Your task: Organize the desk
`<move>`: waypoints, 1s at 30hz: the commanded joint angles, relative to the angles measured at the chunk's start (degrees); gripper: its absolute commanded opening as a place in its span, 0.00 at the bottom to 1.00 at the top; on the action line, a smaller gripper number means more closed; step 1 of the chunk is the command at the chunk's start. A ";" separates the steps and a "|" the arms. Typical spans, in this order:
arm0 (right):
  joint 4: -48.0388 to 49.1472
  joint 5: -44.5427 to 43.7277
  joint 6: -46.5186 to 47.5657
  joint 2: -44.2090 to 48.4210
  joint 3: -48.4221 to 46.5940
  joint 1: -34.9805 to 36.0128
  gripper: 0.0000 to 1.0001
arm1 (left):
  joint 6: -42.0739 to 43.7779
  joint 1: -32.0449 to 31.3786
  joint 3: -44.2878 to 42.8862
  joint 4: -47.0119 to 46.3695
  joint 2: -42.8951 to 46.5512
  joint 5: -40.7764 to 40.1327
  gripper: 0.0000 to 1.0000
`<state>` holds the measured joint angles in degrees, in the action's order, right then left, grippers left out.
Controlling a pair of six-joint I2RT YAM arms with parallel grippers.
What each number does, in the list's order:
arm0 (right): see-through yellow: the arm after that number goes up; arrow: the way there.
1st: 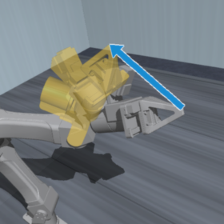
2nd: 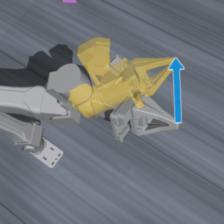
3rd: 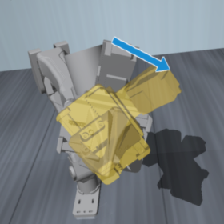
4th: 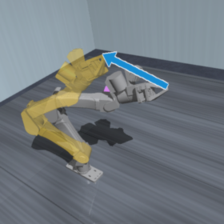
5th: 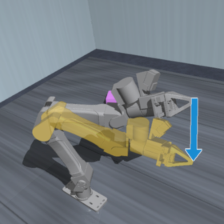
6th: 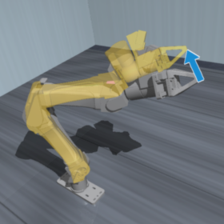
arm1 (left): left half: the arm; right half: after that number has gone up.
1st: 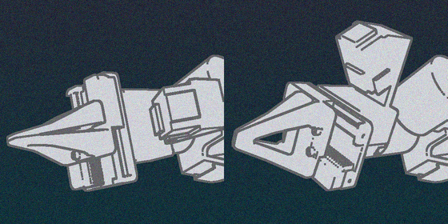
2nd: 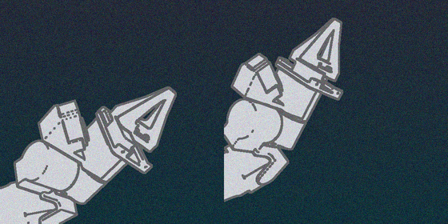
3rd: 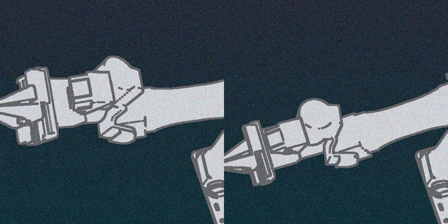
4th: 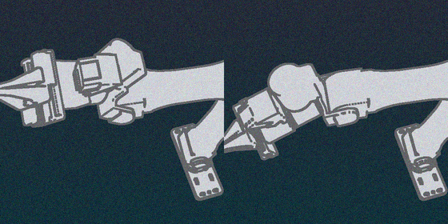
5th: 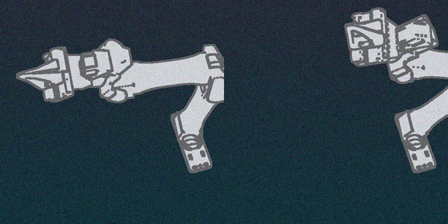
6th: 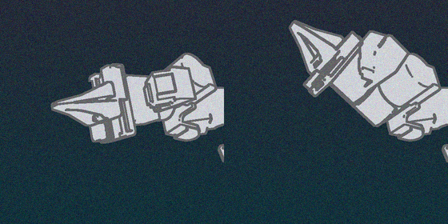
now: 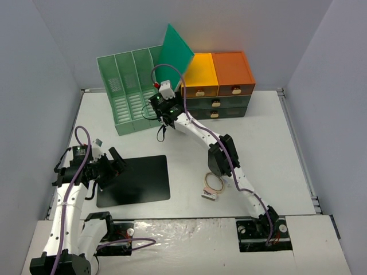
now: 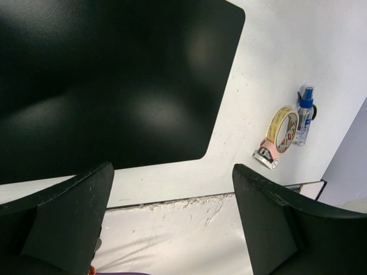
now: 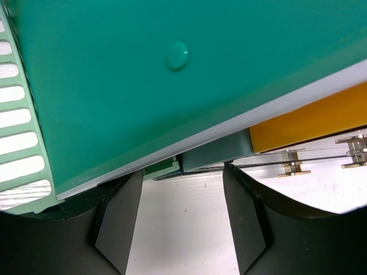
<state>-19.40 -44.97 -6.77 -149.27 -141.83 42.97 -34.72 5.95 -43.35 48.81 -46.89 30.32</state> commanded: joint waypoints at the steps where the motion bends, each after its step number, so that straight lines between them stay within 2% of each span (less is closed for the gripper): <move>1: 8.24 -3.93 -0.70 3.60 0.30 -0.49 0.55 | -0.70 -0.36 -1.12 -1.88 0.48 1.32 0.82; 7: 9.48 -5.13 -0.07 3.37 -0.01 -0.43 0.56 | -0.70 -0.42 -1.12 -1.88 0.36 1.32 0.82; 11: 10.48 -10.63 1.49 4.55 1.50 0.20 0.56 | -0.70 -0.40 -1.12 -1.95 0.47 1.32 0.82; 15: 10.77 -9.48 -0.03 7.49 7.03 0.22 0.57 | -0.70 -0.33 -1.04 -2.16 0.32 1.49 0.82; 19: 10.63 -6.21 -3.90 15.20 15.22 0.85 0.59 | -0.56 -0.33 -1.05 -2.23 0.47 1.63 0.82; 22: 9.07 -2.19 -8.04 22.04 20.96 2.70 0.59 | -0.44 -0.42 -1.33 -1.89 0.40 1.42 0.82; 28: -1.83 12.33 -18.43 38.73 37.79 6.67 0.63 | -1.23 -0.42 -2.61 0.30 -1.18 -2.98 0.82; 30: -2.47 20.65 -22.07 42.43 42.43 6.49 0.65 | -2.07 -0.40 -3.07 0.93 -1.25 -5.71 0.82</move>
<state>-16.24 -38.62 -18.72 -120.24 -107.91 47.64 -34.91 5.93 -43.31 48.87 -47.17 29.16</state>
